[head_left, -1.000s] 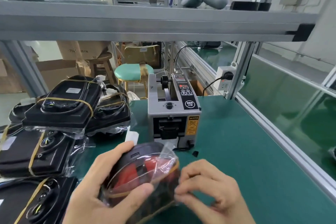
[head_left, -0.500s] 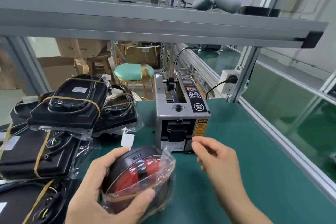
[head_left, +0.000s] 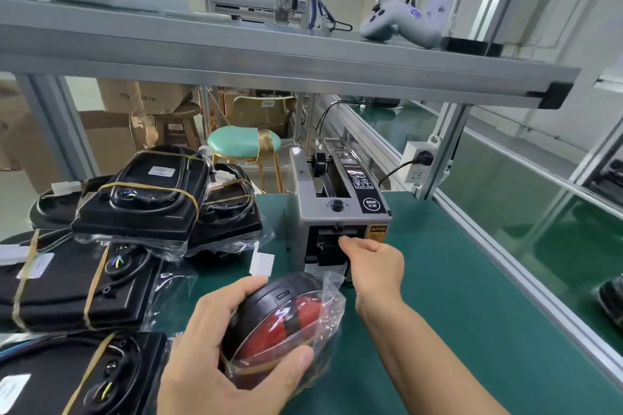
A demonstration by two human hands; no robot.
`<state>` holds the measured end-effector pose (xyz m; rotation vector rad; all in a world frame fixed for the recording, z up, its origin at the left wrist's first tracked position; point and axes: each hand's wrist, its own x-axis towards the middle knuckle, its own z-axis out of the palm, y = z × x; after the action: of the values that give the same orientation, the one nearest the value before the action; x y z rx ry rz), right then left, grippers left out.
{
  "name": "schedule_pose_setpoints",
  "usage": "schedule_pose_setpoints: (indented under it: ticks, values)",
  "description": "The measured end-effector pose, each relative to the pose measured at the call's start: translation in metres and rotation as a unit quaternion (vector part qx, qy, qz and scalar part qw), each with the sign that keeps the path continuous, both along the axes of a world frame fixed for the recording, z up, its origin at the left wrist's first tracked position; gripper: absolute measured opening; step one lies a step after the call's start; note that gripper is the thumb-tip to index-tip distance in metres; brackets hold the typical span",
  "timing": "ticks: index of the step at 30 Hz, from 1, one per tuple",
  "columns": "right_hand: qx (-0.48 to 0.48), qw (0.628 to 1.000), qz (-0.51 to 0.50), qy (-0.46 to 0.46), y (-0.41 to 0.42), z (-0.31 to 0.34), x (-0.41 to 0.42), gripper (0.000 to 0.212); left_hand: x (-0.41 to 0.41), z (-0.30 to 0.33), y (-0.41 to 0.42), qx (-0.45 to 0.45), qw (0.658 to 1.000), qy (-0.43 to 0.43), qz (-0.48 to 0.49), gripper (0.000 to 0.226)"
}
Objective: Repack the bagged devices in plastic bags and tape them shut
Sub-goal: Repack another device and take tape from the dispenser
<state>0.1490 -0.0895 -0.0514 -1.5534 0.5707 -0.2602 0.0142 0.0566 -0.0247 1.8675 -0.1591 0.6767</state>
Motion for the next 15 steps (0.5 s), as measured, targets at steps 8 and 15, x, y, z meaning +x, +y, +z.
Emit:
schedule_pose_setpoints:
  ticks: [8,15]
  values:
    - [0.17,0.983,-0.027,0.065,0.008,0.012,-0.002,0.023,-0.003,-0.007,0.003,0.027,0.999,0.005,0.017,0.061]
    - [0.165,0.95,0.265,0.005,-0.023,0.068,-0.072,0.018,0.007,-0.007,-0.001,0.05,0.998,-0.045,0.016,0.061]
